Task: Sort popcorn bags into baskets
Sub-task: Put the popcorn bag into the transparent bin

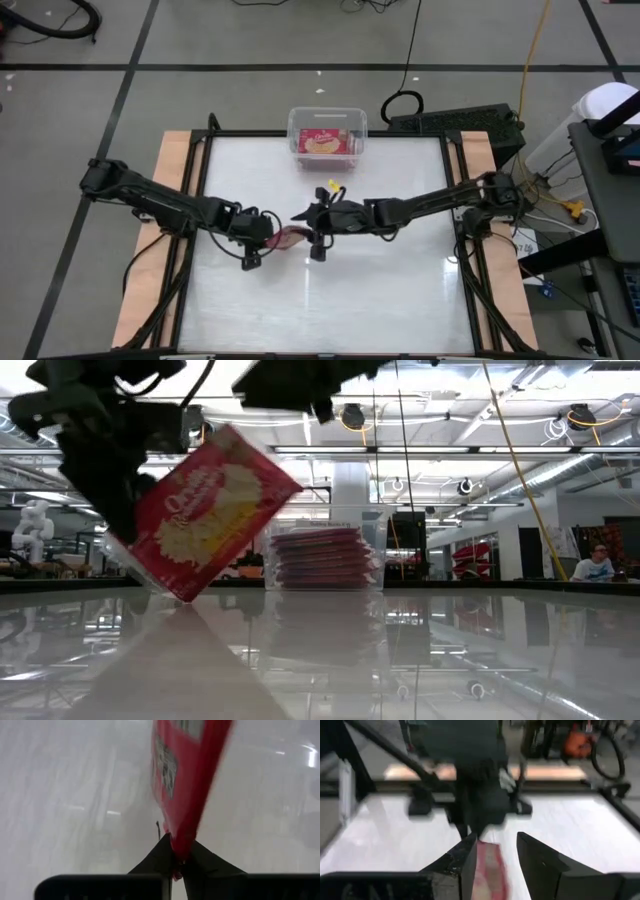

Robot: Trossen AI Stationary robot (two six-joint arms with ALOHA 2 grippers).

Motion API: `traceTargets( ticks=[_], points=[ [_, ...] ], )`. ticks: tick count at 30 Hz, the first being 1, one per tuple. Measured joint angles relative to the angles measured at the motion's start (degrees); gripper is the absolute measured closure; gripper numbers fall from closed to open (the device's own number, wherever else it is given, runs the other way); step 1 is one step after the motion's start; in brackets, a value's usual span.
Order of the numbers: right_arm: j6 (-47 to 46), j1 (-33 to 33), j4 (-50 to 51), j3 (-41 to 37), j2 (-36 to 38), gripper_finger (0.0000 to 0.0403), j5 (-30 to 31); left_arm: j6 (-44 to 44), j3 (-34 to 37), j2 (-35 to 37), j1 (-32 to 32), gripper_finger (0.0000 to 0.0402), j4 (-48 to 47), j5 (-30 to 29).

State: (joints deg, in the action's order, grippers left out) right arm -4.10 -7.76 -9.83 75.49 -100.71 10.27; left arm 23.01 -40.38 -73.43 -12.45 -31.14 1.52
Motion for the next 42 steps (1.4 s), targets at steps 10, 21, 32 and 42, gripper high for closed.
traceTargets(
  ticks=[10, 21, 32, 42],
  points=[
    [1.20, 2.55, 5.26, 1.06, -1.33, 0.0244, -7.87, -3.04, -4.20, 0.19, 0.04, 0.0379, -3.72, -1.86],
    [1.88, 3.35, 12.01, 1.04, -1.79, 0.0327, -11.54, -4.77, -4.28, 0.20, 1.25, 0.0390, -3.45, -2.12],
    [-0.87, 3.18, 17.93, 1.02, -2.42, 0.0308, -11.96, -7.69, -4.28, 0.20, 1.18, 0.0390, -1.79, -4.70],
    [-1.22, 3.18, 16.81, -2.01, -4.11, 0.0297, -11.68, -8.33, -4.28, 0.20, 1.16, 0.0387, -1.21, -5.65]
  ],
)
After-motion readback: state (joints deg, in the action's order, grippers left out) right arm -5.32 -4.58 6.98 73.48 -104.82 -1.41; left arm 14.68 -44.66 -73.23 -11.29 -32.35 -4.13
